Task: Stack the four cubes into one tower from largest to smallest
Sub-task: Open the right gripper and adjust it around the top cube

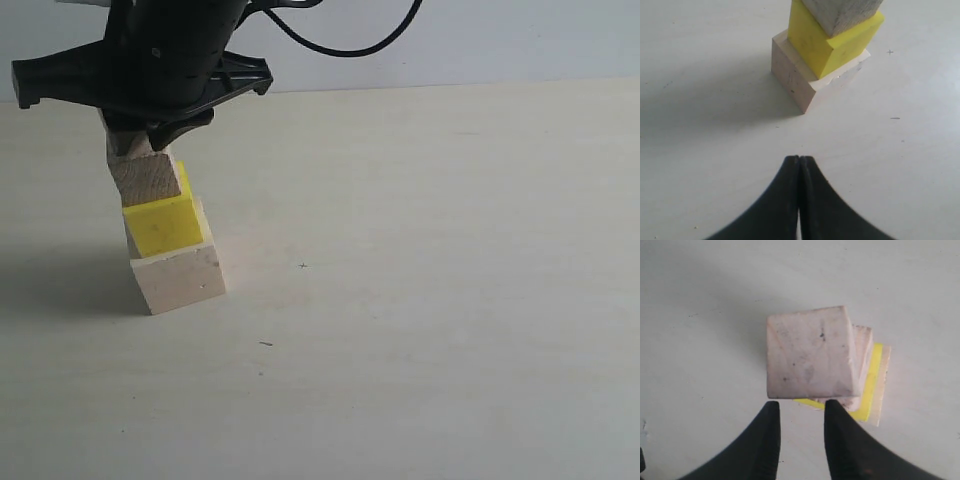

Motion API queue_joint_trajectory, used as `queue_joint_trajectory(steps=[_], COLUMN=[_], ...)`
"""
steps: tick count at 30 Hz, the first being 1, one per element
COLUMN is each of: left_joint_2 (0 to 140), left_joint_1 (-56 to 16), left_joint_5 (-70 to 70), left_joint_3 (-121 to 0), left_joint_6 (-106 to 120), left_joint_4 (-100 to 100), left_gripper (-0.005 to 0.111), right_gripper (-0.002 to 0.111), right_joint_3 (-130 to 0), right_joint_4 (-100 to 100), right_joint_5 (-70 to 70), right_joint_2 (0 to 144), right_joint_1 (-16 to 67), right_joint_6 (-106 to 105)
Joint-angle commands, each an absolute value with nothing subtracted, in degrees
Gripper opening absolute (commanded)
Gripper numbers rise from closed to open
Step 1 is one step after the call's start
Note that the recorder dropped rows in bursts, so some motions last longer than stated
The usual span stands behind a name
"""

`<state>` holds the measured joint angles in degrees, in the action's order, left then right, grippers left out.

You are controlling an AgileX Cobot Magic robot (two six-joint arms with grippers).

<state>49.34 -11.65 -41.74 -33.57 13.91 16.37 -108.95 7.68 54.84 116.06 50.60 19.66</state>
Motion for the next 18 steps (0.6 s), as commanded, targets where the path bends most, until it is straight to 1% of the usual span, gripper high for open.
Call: queue_joint_trajectory(steps=[1, 18], left_joint_2=[49.36, 49.36], left_joint_1=[-12.01, -12.01], left_joint_5=[-41.42, -41.42], left_joint_3=[-33.36, -33.36], left_joint_6=[13.76, 13.76], left_joint_4=[16.58, 16.58], left_gripper=[0.000, 0.000], right_gripper=[0.031, 0.031], right_joint_3=[-109.07, -109.07], right_joint_4=[8.84, 11.99], right_joint_5=[53.68, 52.75], right_joint_2=[116.05, 116.05], right_joint_1=[50.68, 50.68], right_joint_6=[19.54, 17.56])
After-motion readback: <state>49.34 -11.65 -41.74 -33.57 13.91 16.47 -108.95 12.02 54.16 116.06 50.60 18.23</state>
